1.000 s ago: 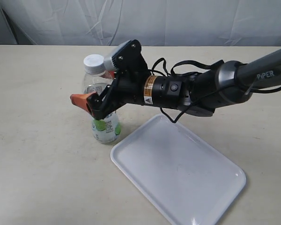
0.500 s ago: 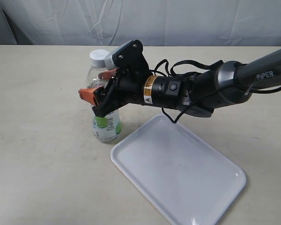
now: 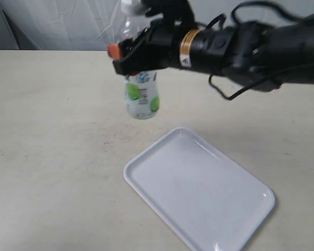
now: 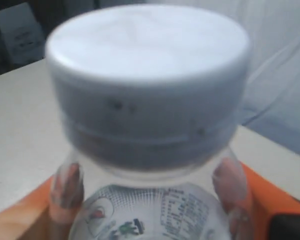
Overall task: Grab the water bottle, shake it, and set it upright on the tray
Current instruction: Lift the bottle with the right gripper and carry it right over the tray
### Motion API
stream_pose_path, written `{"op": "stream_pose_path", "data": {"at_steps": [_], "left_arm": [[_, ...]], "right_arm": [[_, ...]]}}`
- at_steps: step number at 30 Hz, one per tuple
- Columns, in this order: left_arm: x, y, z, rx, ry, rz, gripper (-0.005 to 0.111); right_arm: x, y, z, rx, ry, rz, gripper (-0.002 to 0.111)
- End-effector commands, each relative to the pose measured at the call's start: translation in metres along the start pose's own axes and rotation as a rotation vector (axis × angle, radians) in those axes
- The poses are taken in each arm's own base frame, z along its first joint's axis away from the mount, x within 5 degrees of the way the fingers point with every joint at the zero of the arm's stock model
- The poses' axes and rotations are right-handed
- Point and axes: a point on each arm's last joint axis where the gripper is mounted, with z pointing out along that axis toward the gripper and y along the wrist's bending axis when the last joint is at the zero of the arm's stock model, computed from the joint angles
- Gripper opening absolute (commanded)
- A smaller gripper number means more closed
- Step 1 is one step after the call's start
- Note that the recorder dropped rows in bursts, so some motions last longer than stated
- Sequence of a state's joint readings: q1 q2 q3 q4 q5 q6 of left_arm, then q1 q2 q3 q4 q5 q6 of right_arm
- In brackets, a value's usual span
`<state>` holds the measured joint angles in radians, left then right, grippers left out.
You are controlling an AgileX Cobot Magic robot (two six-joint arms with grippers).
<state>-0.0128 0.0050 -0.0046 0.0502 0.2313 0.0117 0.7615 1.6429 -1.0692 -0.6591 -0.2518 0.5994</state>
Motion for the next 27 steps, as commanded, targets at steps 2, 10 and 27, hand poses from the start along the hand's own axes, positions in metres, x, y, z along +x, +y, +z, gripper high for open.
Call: {"op": "stream_pose_path", "data": {"at_steps": [2, 10, 27], "left_arm": [[0.001, 0.0, 0.0, 0.0, -0.007, -0.003, 0.0], [0.001, 0.0, 0.0, 0.0, -0.007, -0.003, 0.0], [0.001, 0.0, 0.0, 0.0, -0.005, -0.003, 0.0]], "right_arm": [[-0.042, -0.006, -0.066, 0.152, -0.011, -0.036, -0.001], [0.07, 0.008, -0.082, 0.08, 0.221, 0.119, -0.001], [0.051, 0.007, -0.091, 0.1, 0.17, 0.122, -0.001]]}}
